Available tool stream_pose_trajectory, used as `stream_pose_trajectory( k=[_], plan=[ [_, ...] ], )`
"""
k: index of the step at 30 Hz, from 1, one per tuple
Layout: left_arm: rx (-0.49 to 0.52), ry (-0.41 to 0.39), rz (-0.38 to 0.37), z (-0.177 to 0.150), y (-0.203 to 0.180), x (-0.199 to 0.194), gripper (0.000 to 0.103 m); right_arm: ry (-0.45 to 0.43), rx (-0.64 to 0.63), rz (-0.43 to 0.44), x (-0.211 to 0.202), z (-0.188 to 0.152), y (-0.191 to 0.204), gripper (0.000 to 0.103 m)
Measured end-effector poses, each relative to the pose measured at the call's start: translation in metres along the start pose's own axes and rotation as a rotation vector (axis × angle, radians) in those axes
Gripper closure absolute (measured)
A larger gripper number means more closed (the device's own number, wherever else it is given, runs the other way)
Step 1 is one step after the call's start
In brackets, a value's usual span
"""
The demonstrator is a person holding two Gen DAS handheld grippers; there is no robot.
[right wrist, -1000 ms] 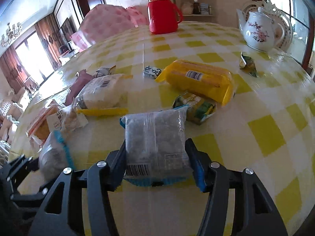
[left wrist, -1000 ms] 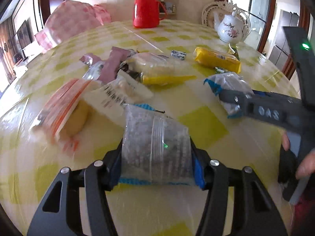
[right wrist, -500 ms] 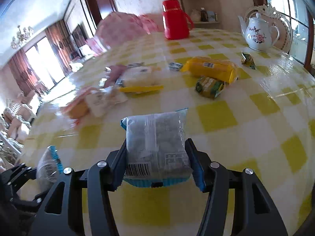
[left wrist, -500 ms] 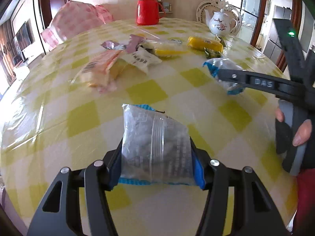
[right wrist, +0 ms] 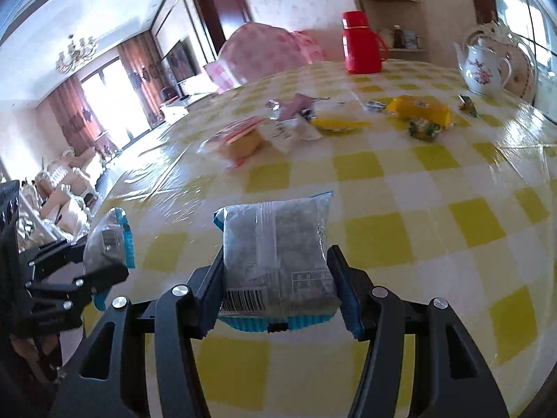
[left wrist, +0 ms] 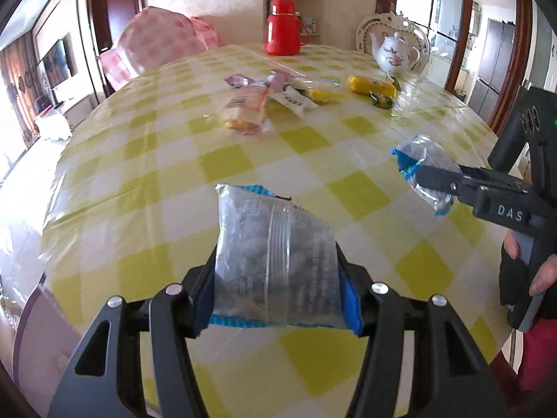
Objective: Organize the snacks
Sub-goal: 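Carry both blue-edged bags to the purple box and release them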
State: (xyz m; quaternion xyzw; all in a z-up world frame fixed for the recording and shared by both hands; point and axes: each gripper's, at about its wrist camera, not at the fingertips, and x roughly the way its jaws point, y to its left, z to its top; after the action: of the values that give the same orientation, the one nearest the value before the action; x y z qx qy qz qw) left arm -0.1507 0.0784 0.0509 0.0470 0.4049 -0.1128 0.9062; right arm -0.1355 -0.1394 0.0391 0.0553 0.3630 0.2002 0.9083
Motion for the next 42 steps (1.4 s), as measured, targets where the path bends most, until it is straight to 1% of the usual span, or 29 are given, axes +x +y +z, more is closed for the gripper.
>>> stream_pose_trajectory(
  k=[4,10,15,18,24,28,32,36,38,39,40,41,42],
  plan=[
    [-0.025,-0.016,0.003,-0.014,0.020,-0.020,0.045,0.001,-0.049,0.026,-0.005,-0.005,0.030,0.047],
    [-0.060,-0.044,0.045,-0.037,0.055,-0.049,0.045,0.004,-0.111,0.054,-0.003,-0.007,0.070,0.047],
    [-0.090,-0.052,0.076,-0.056,0.084,-0.070,0.045,0.025,-0.199,0.112,0.001,-0.014,0.120,0.047],
    [-0.110,-0.043,0.114,-0.069,0.105,-0.080,0.045,0.039,-0.261,0.145,0.005,-0.020,0.155,0.047],
    [-0.186,-0.023,0.181,-0.094,0.156,-0.098,0.045,0.085,-0.382,0.213,0.015,-0.038,0.221,0.047],
    [-0.208,0.017,0.218,-0.111,0.182,-0.103,0.044,0.123,-0.474,0.273,0.021,-0.054,0.267,0.047],
    [-0.262,0.055,0.246,-0.131,0.210,-0.106,0.044,0.162,-0.570,0.335,0.023,-0.075,0.310,0.047],
    [-0.305,0.086,0.267,-0.148,0.231,-0.107,0.044,0.210,-0.637,0.397,0.026,-0.096,0.340,0.047],
    [-0.327,0.092,0.289,-0.152,0.240,-0.109,0.044,0.246,-0.643,0.449,0.025,-0.105,0.351,0.043],
    [-0.327,0.098,0.308,-0.153,0.241,-0.110,0.039,0.255,-0.639,0.480,0.025,-0.106,0.352,0.042],
    [-0.323,0.111,0.343,-0.153,0.242,-0.110,0.022,0.260,-0.630,0.513,0.024,-0.106,0.353,0.033],
    [-0.312,0.107,0.394,-0.150,0.241,-0.112,0.015,0.254,-0.617,0.541,0.020,-0.105,0.351,0.027],
    [-0.306,0.092,0.413,-0.148,0.240,-0.114,0.008,0.233,-0.609,0.543,0.016,-0.102,0.349,0.027]
  ],
)
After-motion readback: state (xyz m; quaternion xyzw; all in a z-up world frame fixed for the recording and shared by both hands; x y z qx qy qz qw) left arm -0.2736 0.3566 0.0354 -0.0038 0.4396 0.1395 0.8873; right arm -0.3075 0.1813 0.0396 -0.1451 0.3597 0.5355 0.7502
